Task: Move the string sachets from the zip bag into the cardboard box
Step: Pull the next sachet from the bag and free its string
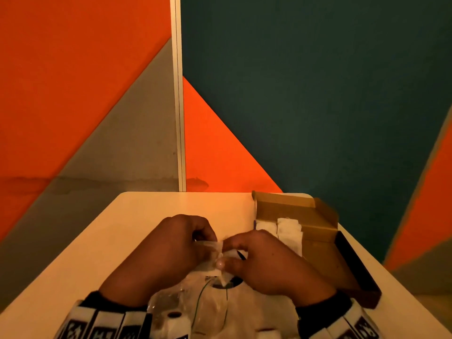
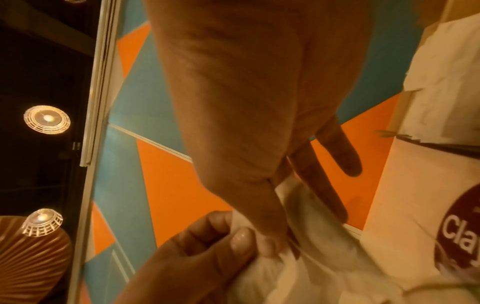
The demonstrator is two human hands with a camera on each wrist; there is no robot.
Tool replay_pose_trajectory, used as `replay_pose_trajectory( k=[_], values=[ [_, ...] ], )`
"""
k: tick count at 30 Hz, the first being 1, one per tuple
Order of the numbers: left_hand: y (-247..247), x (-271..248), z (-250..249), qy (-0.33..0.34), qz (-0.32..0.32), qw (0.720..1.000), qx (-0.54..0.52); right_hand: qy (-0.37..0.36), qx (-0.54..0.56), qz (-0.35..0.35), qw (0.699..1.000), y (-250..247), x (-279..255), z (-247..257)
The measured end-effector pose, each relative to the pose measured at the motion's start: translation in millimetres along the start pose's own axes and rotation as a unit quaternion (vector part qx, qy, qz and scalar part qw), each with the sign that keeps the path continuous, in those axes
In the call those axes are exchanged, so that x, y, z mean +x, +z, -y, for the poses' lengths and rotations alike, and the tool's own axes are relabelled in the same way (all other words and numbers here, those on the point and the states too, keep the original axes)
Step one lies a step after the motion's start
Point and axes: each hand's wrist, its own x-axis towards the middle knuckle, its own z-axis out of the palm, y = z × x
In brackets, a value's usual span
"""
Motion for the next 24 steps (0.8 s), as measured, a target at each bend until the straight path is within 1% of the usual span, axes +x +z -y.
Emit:
replay_pose_trajectory(
  k=[2, 4, 6, 8, 12, 15, 17, 19, 20, 22, 24],
  values=[
    [0, -1, -1, 0.002, 0.001, 1.000, -0.009, -0.002, -0.009, 0.010, 1.000, 3, 2, -2],
    [-1, -1, 1, -0.003, 0.002, 1.000, -0.014, 0.016, 0.033, -0.006, 0.999, -2, 3, -6],
    [-3, 0, 4, -0.011, -0.001, 1.000, -0.011, 0.017, 0.054, -0.021, 0.998, -10, 2, -9],
    [-7, 0, 9, -0.012, 0.001, 1.000, 0.003, 0.022, 0.044, -0.024, 0.998, -16, 1, -13],
    [-14, 0, 17, -0.007, 0.005, 1.000, 0.027, 0.042, -0.010, -0.021, 0.999, -25, -1, -20],
    [-25, -1, 25, -0.016, 0.040, 0.999, 0.001, 0.056, -0.033, -0.040, 0.997, -30, -1, -27],
    [-30, -4, 28, -0.012, 0.090, 0.994, -0.058, 0.062, 0.003, -0.065, 0.996, -30, 0, -29],
    [-31, -6, 27, 0.007, 0.115, 0.978, -0.172, 0.059, 0.054, -0.091, 0.993, -26, 1, -28],
    [-30, -7, 25, 0.022, 0.108, 0.966, -0.232, 0.059, 0.071, -0.098, 0.991, -24, 2, -26],
    [-24, -5, 26, 0.056, 0.075, 0.939, -0.331, 0.054, 0.099, -0.102, 0.988, -19, 3, -23],
    [-13, -1, 21, 0.082, 0.043, 0.901, -0.423, 0.050, 0.130, -0.092, 0.986, -16, 3, -18]
  ],
)
